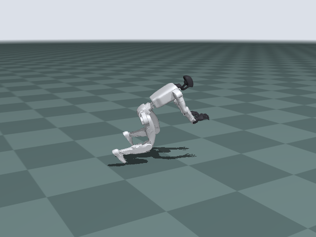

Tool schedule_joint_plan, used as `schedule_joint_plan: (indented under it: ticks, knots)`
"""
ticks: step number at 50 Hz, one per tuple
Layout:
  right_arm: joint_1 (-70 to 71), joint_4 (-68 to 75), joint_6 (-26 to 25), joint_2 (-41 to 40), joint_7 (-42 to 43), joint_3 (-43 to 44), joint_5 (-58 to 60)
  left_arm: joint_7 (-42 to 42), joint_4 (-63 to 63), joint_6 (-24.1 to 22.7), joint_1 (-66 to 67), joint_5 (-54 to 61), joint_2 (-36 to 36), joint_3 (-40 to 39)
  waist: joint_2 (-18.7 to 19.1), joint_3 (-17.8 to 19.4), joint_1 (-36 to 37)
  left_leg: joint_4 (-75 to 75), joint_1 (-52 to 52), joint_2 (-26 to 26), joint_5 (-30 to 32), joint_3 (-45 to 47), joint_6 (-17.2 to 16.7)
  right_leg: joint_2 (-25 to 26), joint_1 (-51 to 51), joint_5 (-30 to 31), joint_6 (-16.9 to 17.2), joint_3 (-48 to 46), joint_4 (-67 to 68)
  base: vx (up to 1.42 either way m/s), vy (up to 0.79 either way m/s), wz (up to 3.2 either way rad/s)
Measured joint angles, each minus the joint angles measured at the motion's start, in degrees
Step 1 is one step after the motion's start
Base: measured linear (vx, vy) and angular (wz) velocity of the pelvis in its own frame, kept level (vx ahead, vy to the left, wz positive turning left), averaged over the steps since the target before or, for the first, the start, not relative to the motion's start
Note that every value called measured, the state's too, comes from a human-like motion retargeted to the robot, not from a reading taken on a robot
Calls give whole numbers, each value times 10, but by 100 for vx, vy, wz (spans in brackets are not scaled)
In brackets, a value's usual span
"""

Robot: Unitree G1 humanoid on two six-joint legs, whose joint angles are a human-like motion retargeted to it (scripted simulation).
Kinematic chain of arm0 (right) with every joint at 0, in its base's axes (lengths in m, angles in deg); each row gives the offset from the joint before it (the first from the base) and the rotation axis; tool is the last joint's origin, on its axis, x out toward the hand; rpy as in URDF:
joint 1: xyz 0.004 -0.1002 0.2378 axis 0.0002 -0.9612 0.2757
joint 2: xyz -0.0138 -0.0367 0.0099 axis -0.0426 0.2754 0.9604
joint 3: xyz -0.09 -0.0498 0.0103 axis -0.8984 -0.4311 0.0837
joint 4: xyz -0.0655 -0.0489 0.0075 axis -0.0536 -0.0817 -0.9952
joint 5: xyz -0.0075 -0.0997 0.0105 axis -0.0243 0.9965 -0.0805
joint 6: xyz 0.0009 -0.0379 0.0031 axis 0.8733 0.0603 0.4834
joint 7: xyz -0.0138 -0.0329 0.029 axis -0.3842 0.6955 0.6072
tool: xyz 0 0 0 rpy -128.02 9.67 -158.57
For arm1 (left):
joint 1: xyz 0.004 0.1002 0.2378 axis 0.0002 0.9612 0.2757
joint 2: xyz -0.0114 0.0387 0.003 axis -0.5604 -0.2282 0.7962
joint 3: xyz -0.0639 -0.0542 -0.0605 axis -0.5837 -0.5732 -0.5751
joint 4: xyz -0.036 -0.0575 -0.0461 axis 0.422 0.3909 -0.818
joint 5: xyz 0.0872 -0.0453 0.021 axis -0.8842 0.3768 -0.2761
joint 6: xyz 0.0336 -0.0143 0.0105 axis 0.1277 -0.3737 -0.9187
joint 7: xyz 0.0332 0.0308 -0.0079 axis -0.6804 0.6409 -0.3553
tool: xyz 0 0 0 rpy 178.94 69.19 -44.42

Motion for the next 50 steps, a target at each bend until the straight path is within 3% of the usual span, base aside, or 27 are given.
schedule_joint_plan:
  ticks: [8,13,17,20,25,33,35,41,50]
  knots:
    - [-1,51,-11,-32,30,8,-28,15,-24,29,27,-15,-32,-7,-10,25,7,-16,-2,3,3,3,16,-37,83,27,-19,14,-66,24,-7,-18]
    - [-18,74,-20,-59,48,16,-19,12,-40,41,15,2,-52,-24,7,29,13,-67,48,5,18,4,17,-59,98,64,-36,0,-76,28,-5,-39]
    - [-29,82,-20,-76,47,18,-9,4,-33,36,-22,40,-66,-38,32,36,12,-112,88,2,38,-2,9,-61,76,73,-29,-16,-35,27,-4,-34]
    - [-35,84,-15,-84,39,13,0,-3,-13,24,-53,81,-72,-47,57,43,14,-142,115,11,55,-11,-3,-62,29,56,-18,-39,40,24,-2,-51]
    - [-31,84,1,-85,11,-7,19,6,34,-4,-88,138,-66,-49,110,68,30,-166,159,45,62,-40,-22,-49,-114,-21,-1,-91,218,17,2,-95]
    - [-35,87,22,-77,-20,-35,29,50,80,-20,-81,152,-34,-45,180,146,49,-177,277,90,49,-85,-24,-31,-323,-92,-5,-159,358,9,8,-92]
    - [-50,89,28,-75,-26,-38,28,61,86,-22,-66,152,-18,-45,195,171,46,-179,324,98,50,-97,-31,-30,-333,-108,-5,-173,365,11,8,-13]
    - [-114,93,43,-61,-42,-37,31,84,100,-20,-3,129,51,-38,230,176,50,-192,418,112,59,-130,-38,-21,-334,-139,-17,-200,346,14,4,25]
    - [-128,82,57,-33,-81,-46,38,75,109,-15,34,91,105,-21,231,176,60,-212,458,116,83,-146,-45,-17,-334,-125,-51,-197,294,9,-5,38]
